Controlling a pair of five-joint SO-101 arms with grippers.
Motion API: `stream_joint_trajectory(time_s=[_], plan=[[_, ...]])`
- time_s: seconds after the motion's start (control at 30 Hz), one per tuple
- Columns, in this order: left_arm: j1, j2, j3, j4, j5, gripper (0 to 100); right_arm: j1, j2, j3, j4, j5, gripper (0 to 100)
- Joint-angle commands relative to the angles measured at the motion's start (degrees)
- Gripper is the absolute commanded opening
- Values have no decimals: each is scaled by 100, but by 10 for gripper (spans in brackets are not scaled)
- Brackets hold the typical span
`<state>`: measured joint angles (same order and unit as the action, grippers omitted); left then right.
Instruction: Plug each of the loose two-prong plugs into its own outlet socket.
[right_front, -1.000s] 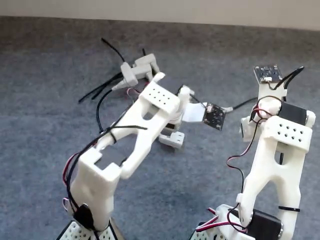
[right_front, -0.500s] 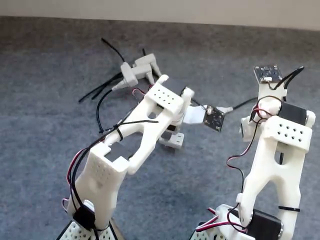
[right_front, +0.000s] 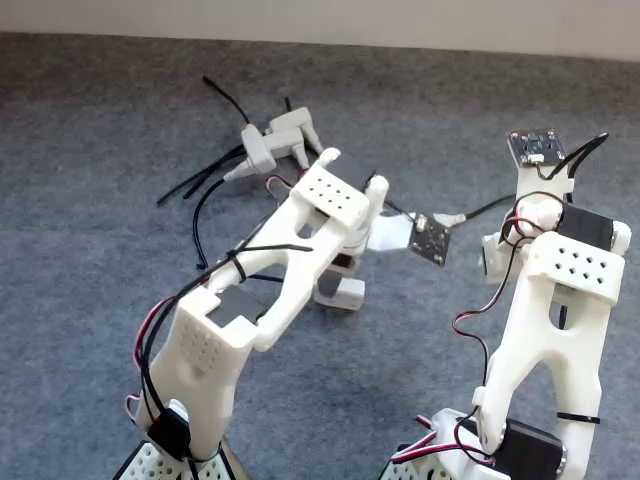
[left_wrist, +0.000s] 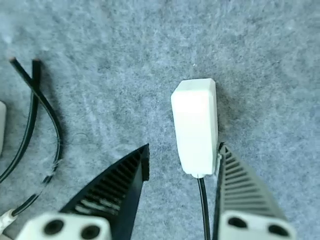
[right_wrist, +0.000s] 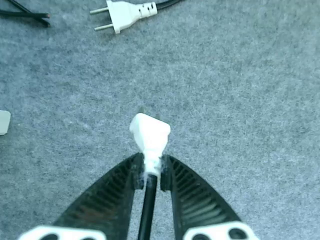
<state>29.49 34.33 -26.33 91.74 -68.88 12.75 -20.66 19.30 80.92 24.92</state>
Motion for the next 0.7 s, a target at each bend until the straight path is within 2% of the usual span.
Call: stream_joint_trajectory(time_s=[0.0, 0.37, 0.43, 0.5, 0.6, 0.67], plan=[[92, -119, -40, 62, 44, 221, 75, -22, -251, -84, 44, 36], [75, 426, -48, 44, 264, 220, 75, -22, -242, -84, 44, 36], [75, 549, -66, 26, 273, 188, 75, -22, -242, -84, 44, 36], [75, 558, -75, 18, 325, 115, 75, -22, -242, -84, 44, 36], [57, 462, -110, -123, 905, 0, 75, -22, -242, -84, 44, 36], [22, 409, -224, -299, 1556, 19, 75, -22, -242, -84, 44, 36]])
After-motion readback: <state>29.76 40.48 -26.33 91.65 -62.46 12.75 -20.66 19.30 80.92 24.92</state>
